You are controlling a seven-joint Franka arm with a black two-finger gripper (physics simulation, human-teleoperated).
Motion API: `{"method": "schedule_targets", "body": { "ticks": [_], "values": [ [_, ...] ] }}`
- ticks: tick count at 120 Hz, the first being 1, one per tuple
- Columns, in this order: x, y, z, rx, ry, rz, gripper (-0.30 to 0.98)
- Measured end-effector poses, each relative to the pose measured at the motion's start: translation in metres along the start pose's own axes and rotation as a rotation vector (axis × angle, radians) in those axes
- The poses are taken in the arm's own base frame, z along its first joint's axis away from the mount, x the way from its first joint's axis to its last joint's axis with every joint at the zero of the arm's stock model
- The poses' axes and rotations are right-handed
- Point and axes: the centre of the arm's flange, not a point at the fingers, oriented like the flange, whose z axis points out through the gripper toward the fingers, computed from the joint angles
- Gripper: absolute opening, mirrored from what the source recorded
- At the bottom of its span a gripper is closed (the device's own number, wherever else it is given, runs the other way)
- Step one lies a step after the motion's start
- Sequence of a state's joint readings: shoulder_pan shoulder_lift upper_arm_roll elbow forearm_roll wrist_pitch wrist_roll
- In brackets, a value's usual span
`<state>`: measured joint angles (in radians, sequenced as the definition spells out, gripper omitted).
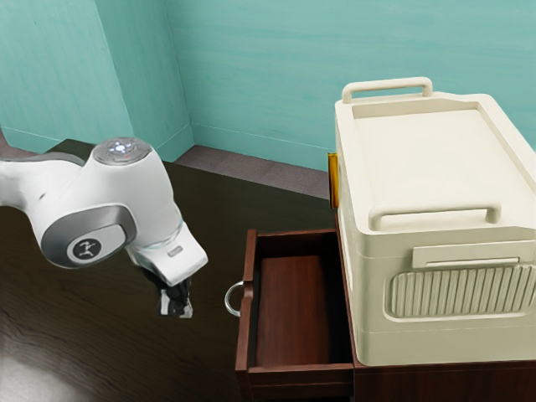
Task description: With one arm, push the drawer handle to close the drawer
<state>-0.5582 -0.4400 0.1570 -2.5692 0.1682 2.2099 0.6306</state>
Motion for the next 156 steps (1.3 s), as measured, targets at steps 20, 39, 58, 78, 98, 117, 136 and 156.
{"method": "schedule_targets", "body": {
  "ticks": [20,39,58,78,98,117,136,156],
  "values": [
    [0.015,-0.003,0.007,-0.006,0.0,-0.003,-0.1],
    [0.031,-0.002,0.009,-0.005,0.005,0.004,-0.1],
    [0.043,-0.006,0.01,0.0,0.012,0.005,-0.1],
    [0.054,-0.006,0.011,0.006,0.012,0.017,-0.1],
    [0.062,-0.011,0.01,0.01,0.015,0.019,-0.1],
    [0.076,-0.014,0.017,0.007,0.005,0.033,-0.11],
    [0.09,-0.013,0.014,0.015,0.01,0.053,-0.1],
    [0.107,-0.015,0.01,0.026,0.018,0.069,-0.1]
  ]
}}
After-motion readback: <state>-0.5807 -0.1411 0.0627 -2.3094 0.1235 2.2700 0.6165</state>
